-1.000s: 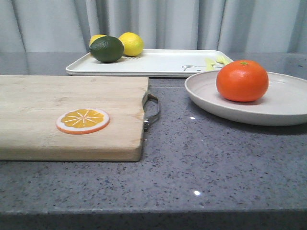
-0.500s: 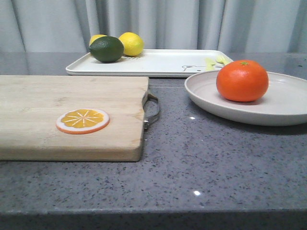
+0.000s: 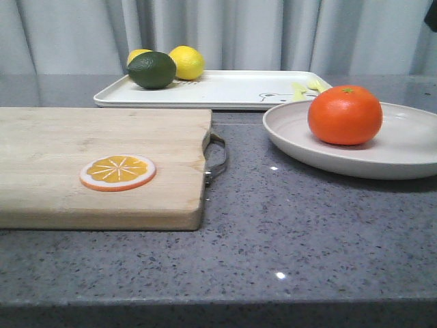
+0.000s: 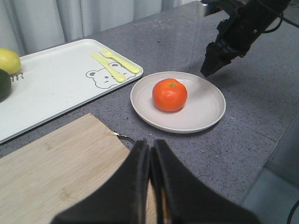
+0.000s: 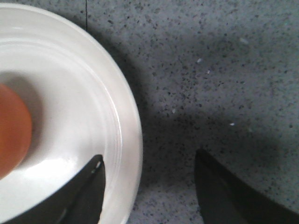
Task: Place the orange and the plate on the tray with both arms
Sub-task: 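Move the right gripper down to the plate rim farthest from the orange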
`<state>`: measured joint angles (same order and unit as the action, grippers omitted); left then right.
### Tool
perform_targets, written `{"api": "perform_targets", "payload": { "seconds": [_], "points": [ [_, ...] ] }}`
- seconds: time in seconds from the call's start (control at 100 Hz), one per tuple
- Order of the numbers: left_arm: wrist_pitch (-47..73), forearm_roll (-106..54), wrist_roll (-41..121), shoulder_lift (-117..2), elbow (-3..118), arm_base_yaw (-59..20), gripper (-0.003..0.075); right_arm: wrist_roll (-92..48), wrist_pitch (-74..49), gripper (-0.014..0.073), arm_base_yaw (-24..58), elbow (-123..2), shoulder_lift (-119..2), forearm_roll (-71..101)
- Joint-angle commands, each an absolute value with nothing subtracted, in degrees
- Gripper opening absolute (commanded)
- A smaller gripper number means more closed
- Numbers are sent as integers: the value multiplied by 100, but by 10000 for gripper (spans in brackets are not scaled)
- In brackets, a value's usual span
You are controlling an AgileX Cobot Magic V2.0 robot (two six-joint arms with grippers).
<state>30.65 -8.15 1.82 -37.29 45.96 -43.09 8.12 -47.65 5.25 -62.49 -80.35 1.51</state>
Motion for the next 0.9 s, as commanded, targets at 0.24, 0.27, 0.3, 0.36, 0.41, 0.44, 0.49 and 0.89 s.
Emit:
{"api": "perform_targets", "payload": {
  "seconds": [0.24,0.27,0.3,0.36,0.41,0.44,0.49,0.89],
  "points": [
    [2644,-836,199,-3716,4739,-4297,-20,789,-4703,404,529,-6706,-8686,396],
    [2644,-836,199,-3716,4739,-4297,-20,789,-4709,381,529,-6706,-8722,396],
    [2644,-836,199,-3716,4739,-4297,-20,789,-4713,349,529,-6706,-8772,396],
    [2644,-836,199,-3716,4739,-4297,-20,789,-4720,288,529,-6711,-8827,396],
    [2644,-836,199,-3716,4739,-4297,-20,793,-4714,233,529,-6711,-8856,401],
    [2644,-836,199,-3716,4739,-4297,-20,793,-4714,193,529,-6711,-8862,401],
    [2644,-836,199,-3716,4739,-4297,-20,793,-4714,139,524,-6711,-8862,403],
    [2644,-836,199,-3716,4739,-4297,-20,793,-4754,-62,524,-6711,-8856,470]
  ]
}}
